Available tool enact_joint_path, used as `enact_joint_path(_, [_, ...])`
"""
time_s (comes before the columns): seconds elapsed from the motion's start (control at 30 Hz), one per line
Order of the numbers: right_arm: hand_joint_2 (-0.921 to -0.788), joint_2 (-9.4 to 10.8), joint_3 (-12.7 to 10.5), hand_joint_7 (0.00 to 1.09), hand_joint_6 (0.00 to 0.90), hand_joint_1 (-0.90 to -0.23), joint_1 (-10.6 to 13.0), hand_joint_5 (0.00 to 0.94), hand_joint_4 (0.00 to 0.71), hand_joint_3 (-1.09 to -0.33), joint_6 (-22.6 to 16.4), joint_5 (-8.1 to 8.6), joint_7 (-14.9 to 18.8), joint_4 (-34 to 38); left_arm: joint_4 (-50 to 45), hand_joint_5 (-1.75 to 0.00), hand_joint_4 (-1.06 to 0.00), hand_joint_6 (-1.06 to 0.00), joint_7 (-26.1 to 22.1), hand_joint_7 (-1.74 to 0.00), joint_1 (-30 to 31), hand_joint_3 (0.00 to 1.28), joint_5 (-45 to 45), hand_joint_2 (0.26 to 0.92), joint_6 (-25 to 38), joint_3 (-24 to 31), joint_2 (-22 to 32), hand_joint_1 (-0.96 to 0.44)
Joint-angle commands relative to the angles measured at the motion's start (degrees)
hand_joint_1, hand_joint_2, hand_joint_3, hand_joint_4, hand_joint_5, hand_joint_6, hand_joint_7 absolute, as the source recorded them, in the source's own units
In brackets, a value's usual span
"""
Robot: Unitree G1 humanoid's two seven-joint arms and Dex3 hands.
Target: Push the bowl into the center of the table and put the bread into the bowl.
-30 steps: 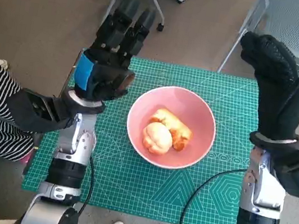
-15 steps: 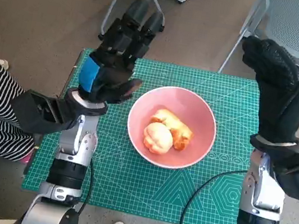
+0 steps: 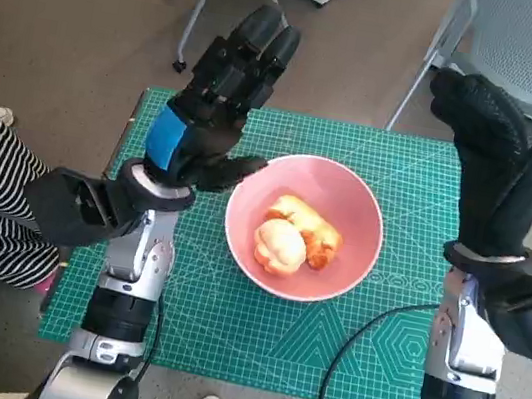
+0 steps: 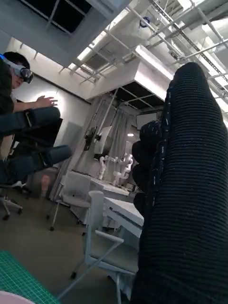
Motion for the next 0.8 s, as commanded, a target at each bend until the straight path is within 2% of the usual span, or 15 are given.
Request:
enact_joint_path(0.03, [-0.921, 0.12, 0.38, 0.54, 0.109, -0.680, 1.59, 0.003, 0.220, -0.680, -0.07, -0.86, 0.22, 1.44, -0.82, -0.01, -0.07, 0.00, 0.78, -0.35, 0.99, 0.16, 0.50, 0.883, -1.64, -0.09, -0.40, -0.27])
enact_joint_path(0.1, [-0.921, 0.09, 0.41, 0.53, 0.107, -0.679, 1.71, 0.003, 0.220, -0.684, -0.11, -0.74, 0.30, 1.54, -0.89, -0.03, -0.07, 0.00, 1.17, -0.36, 1.19, 0.39, 0.33, 0.778, -1.90, -0.05, -0.82, -0.10])
enact_joint_path(0.13, [-0.921, 0.09, 0.42, 0.53, 0.106, -0.678, 1.78, 0.003, 0.220, -0.685, -0.13, -0.69, 0.33, 1.53, -0.92, -0.04, -0.08, 0.00, 1.28, -0.38, 1.25, 0.48, 0.18, 0.748, -1.94, -0.05, -0.94, -0.04])
enact_joint_path(0.27, [-0.921, 0.04, 0.39, 0.54, 0.107, -0.677, 2.13, 0.003, 0.221, -0.685, 0.10, -0.21, 0.57, 1.26, -1.54, -0.07, -0.12, 0.00, 1.69, -0.46, 1.47, 0.62, -1.09, 0.703, -0.76, -0.08, -1.58, 0.06])
enact_joint_path(0.43, [-0.921, -0.03, 0.38, 0.54, 0.107, -0.677, 2.52, 0.003, 0.222, -0.683, 0.26, 0.10, 0.77, 0.90, -3.04, -0.12, -0.13, 0.00, 1.93, -0.54, 2.17, 0.69, -1.97, 0.677, 0.77, -0.44, -2.00, 0.08])
enact_joint_path(0.73, [-0.921, 0.05, 0.36, 0.54, 0.108, -0.677, 2.73, 0.003, 0.223, -0.681, 0.33, 0.22, 0.79, 0.81, -4.28, -0.16, -0.13, 0.00, 2.20, -0.56, 2.70, 0.71, -1.57, 0.666, 1.83, -0.67, -1.75, 0.08])
enact_joint_path(0.8, [-0.921, 0.15, 0.28, 0.54, 0.109, -0.682, 2.90, 0.004, 0.226, -0.681, 0.40, 0.43, 0.82, 0.91, -5.09, -0.25, -0.08, 0.00, 2.40, -0.58, 3.02, 0.74, -1.04, 0.650, 2.41, -1.02, -1.37, 0.08])
